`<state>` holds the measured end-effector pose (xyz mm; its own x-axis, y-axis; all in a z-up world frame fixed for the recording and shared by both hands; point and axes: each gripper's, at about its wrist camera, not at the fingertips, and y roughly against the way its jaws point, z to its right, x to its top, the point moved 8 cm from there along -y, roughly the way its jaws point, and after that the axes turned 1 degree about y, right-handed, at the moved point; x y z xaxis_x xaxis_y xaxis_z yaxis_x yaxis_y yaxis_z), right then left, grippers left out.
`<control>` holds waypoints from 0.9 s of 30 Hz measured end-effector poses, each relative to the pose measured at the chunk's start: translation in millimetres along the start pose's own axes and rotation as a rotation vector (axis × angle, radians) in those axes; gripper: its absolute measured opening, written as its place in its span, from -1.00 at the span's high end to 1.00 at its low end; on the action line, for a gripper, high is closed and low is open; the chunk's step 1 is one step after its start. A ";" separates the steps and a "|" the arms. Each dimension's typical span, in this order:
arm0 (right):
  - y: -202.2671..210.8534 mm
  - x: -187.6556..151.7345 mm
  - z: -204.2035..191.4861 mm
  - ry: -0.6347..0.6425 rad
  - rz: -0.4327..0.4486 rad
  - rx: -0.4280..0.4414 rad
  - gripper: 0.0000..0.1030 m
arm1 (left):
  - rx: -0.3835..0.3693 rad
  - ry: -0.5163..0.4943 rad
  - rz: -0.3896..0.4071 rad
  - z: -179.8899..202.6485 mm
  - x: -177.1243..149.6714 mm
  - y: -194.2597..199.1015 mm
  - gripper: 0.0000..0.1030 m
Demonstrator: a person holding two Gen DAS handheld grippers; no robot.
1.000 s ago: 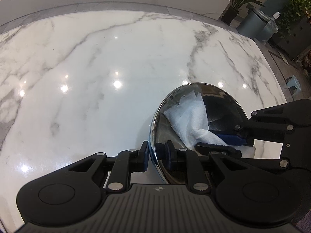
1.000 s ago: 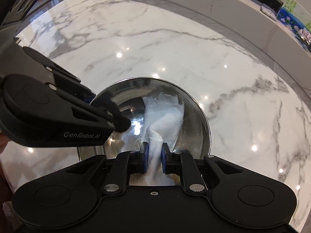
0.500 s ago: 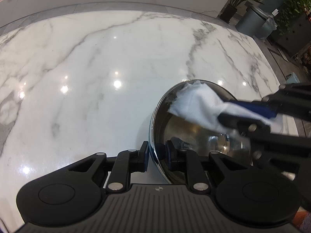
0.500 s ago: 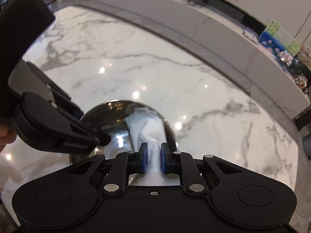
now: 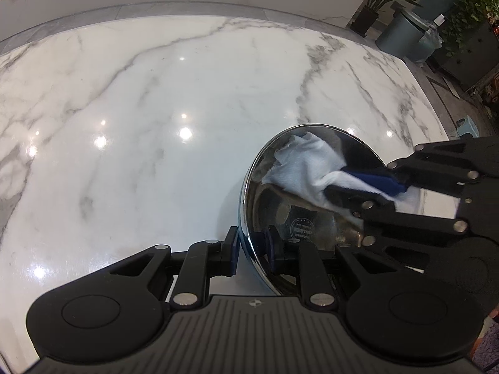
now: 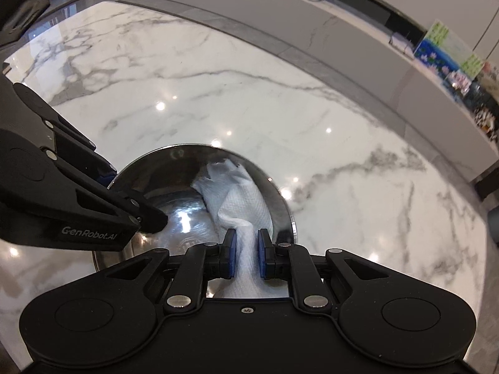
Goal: Clean bowl
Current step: 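Wipe the towel along the bowl's inner wall with the right gripper while the left holds the rim, then tilt the bowl with the left gripper while the right gripper wipes the bowl bottom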
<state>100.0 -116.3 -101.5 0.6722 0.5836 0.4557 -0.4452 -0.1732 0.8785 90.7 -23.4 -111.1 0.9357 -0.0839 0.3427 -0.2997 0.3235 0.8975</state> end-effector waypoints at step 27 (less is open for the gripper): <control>6.7 -3.3 -7.3 0.000 -0.019 0.094 0.33 | -0.007 0.003 -0.004 0.7 -3.3 1.6 0.68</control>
<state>90.5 -113.6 -98.2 0.6802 0.5873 0.4386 -0.3750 -0.2353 0.8967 87.0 -23.2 -110.6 0.9373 -0.0827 0.3387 -0.2950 0.3296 0.8969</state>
